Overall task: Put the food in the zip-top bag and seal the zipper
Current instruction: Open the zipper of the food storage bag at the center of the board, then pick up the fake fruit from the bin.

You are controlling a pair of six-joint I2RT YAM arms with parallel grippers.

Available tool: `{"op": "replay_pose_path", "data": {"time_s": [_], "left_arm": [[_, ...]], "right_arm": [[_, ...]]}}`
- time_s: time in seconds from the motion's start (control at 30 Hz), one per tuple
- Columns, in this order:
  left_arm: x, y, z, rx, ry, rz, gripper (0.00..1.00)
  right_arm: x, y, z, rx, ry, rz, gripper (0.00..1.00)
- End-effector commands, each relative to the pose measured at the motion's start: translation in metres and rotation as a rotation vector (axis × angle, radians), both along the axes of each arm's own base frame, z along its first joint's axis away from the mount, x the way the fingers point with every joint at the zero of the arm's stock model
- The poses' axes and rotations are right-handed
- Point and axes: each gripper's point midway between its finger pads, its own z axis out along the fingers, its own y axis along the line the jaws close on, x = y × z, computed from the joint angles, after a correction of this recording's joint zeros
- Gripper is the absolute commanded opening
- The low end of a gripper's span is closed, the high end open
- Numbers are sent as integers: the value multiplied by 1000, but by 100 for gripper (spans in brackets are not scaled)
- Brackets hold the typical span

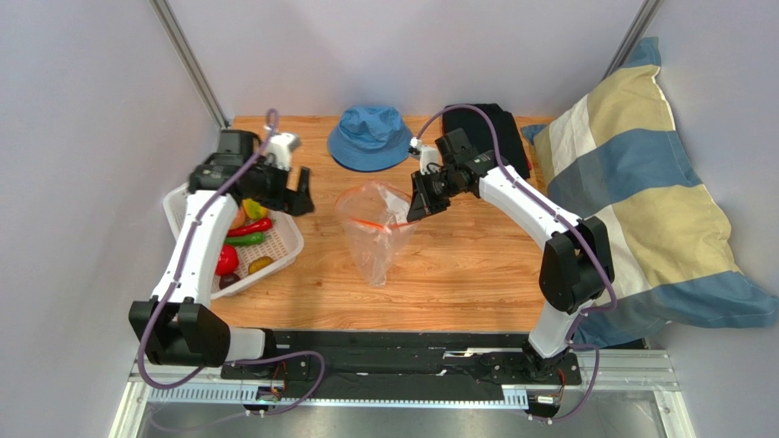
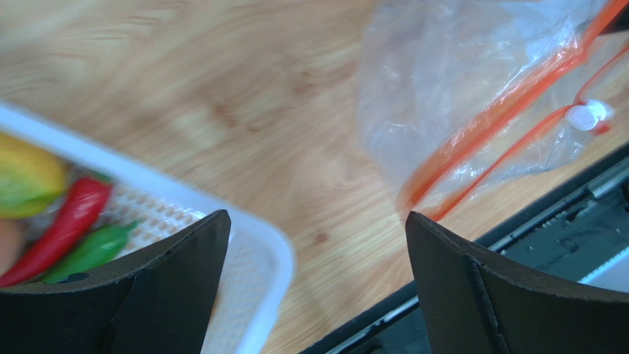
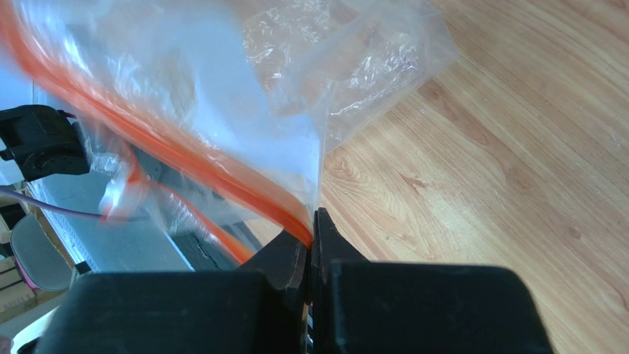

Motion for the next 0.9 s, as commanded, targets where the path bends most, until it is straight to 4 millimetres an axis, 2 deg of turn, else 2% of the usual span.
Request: {"op": "replay_pose_path", "data": {"time_s": [0.0,0.03,0.07,0.1,0.13,0.17,0.23,0.37,0.5,0.53,0.6,0.63,0.77,0.87], "left_arm": [[17,82,44,80,-116,78,97],[22,108,44,92,-107,135,97],[29,122,32,99,-51,170,97],[37,136,37,115,-61,206,96],[40,154,34,120,-44,265,95],[48,164,24,110,-11,291,94],[56,183,18,116,3,333,93],[71,217,-11,236,65,369,94],[77,240,-34,333,111,393,97],[79,244,-39,349,118,390,98],[79,250,-56,370,155,385,99],[82,251,-61,373,156,383,99],[83,257,-89,388,207,377,99],[86,261,-106,397,218,381,99]], "right_arm": [[16,6,23,55,-26,-53,0],[16,7,23,59,-24,-55,0],[19,8,24,65,-29,-60,0],[20,10,25,72,-23,-73,0],[21,11,25,76,-20,-77,0],[24,12,27,87,-32,-78,0],[25,14,29,92,-37,-82,0],[30,12,32,83,-57,-98,0],[36,5,44,30,-92,-133,0],[40,2,52,12,-119,-151,0],[36,-8,54,-29,-126,-165,0],[35,-13,62,-39,-151,-177,0],[22,-23,65,-88,-142,-176,0],[18,-19,58,-110,-130,-180,0]]}}
